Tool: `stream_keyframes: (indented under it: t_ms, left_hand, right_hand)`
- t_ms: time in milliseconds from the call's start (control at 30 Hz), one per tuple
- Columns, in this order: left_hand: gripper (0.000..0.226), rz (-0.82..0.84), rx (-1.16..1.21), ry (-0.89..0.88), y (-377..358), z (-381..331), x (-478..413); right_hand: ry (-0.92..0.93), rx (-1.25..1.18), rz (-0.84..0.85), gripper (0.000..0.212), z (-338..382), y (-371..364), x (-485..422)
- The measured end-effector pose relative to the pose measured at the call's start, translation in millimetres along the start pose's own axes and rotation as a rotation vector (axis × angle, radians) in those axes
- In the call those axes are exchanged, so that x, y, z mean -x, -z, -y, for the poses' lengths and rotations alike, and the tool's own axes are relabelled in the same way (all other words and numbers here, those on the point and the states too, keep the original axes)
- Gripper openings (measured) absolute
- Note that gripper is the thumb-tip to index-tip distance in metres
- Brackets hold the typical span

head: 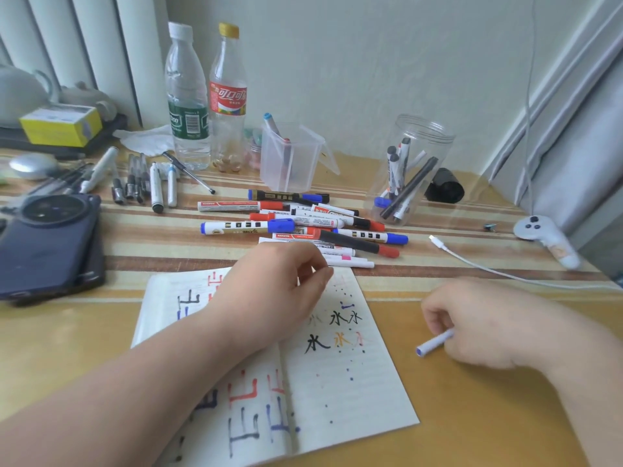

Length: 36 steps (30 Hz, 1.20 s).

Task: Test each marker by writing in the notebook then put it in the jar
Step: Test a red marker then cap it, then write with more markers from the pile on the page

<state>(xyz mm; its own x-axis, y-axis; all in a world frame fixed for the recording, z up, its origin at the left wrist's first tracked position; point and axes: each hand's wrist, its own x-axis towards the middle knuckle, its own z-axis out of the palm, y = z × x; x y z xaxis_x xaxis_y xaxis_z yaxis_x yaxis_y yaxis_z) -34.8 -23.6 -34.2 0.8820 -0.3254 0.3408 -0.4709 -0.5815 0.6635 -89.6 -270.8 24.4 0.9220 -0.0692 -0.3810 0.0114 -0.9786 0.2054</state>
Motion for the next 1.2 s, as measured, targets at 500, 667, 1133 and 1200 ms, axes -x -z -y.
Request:
stream_keyframes:
  t_ms: [500,667,1133,1200]
  left_hand:
    - [0.031,0.065,0.150,0.023,9.0,2.3,-0.4]
    - [0.011,0.037,0.000,-0.060,10.8,0.1,-0.8]
    - [0.030,0.054,0.012,-0.032,11.0,-0.6,0.6]
    - [0.025,0.046,0.026,-0.018,10.2,-1.2,-0.5]
  right_hand:
    - [0.614,-2.044,-0.145,0.005,70.0,15.6,-70.3]
    - [0.603,-2.025,-0.220,0.006,72.3,0.2,-70.3]
    - [0.685,-1.870,-0.295,0.017,93.1,-9.2,-69.6]
    - [0.677,-1.866,-0.315,0.018,92.8,-9.4,-69.8]
